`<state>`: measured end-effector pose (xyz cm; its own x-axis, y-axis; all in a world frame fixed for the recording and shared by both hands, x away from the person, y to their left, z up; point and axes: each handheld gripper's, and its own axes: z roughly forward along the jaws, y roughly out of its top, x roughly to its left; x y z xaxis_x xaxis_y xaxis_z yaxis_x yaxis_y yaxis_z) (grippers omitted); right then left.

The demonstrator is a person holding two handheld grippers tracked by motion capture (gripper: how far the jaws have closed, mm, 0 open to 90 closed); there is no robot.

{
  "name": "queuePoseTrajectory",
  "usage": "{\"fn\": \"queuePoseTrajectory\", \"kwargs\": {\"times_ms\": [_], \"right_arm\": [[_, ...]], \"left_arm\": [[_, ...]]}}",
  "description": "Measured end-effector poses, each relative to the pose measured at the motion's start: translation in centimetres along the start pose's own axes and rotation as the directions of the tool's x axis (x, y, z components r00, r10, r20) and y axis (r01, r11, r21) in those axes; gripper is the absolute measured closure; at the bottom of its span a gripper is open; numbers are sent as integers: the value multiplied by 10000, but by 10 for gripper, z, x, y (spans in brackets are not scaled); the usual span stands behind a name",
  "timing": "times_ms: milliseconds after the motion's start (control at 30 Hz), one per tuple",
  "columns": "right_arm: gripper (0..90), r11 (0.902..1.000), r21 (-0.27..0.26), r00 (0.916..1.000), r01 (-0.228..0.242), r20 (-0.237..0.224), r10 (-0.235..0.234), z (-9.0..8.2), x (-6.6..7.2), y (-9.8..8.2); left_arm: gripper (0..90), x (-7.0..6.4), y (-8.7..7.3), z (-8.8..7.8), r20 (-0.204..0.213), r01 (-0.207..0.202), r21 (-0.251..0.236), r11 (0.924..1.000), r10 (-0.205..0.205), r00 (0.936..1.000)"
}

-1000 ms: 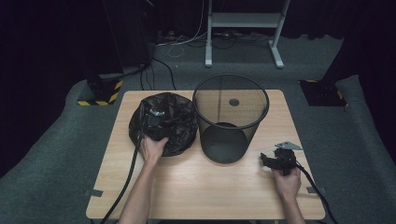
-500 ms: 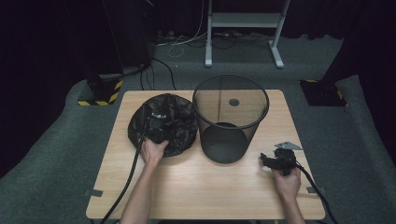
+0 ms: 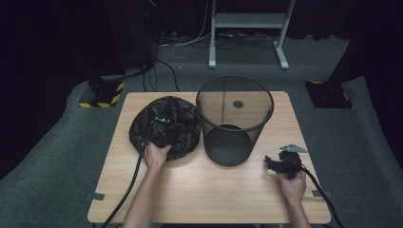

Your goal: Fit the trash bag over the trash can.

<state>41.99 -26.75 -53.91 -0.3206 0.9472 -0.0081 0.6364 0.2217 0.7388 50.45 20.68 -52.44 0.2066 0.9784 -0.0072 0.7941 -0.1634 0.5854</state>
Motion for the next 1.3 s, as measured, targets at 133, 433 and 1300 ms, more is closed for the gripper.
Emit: {"fn": "queuePoseTrajectory", "kwargs": {"times_ms": [133, 433, 1300], "right_arm": [[221, 10000, -1, 10000, 0, -2, 0, 0, 0, 0], [221, 10000, -2, 10000, 8, -6, -8, 0, 0, 0], [220, 10000, 3, 10000, 20, -17, -20, 0, 0, 0]], "left_arm": [[240, 0, 0, 0, 9, 19, -53, 10000, -19, 10000], [533, 2, 0, -5, 32, -161, -149, 9998, 161, 9999], [898, 6, -2, -45, 986, -111, -1504, 9886, 262, 9948]]}}
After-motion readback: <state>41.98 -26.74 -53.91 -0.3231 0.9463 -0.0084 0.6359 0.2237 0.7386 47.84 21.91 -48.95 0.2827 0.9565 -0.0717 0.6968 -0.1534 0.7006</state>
